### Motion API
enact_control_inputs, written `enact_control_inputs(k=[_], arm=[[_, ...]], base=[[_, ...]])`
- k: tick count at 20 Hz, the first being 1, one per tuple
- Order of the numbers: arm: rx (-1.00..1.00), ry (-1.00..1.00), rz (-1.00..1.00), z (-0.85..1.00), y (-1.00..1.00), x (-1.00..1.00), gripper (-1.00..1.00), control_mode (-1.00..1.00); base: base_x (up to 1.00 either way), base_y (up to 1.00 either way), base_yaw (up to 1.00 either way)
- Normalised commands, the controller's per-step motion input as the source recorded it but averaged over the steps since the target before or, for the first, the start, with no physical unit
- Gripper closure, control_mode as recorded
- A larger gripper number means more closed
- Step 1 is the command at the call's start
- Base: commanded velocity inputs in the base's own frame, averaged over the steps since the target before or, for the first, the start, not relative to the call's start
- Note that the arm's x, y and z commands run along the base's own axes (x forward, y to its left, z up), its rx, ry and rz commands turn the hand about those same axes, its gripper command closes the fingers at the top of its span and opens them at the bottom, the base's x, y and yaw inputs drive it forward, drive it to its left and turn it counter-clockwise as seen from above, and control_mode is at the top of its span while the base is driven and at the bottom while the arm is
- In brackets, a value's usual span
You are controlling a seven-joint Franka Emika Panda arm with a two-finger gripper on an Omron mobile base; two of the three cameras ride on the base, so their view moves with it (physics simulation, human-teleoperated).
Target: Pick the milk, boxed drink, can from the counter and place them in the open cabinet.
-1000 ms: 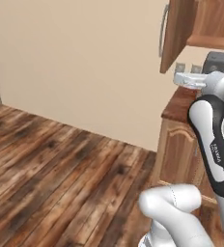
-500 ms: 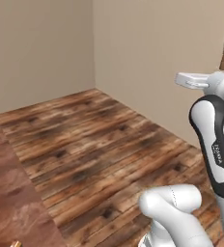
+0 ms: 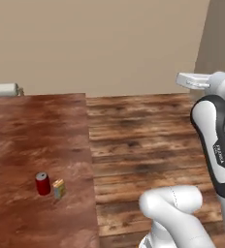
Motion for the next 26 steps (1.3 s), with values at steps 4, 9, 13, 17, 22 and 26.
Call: enact_control_inputs(k=[4,9,13,17,22,26], arm=[[0.0,0.0,0.0,0.0,0.0,0.0,-1.0,1.0],[0.0,0.0,0.0,0.0,0.0,0.0,-1.0,1.0],[0.0,0.0,0.0,0.0,0.0,0.0,-1.0,1.0],[0.0,0.0,0.0,0.0,0.0,0.0,-1.0,1.0],[0.0,0.0,0.0,0.0,0.0,0.0,-1.0,1.0],[0.0,0.0,0.0,0.0,0.0,0.0,-1.0,1.0]], base=[[-0.39,-0.31,0.73],[-0.3,-0.28,0.72],[-0.27,-0.23,0.69],[-0.2,-0.19,0.64],[-0.14,-0.15,0.65],[-0.24,-0.13,0.73]])
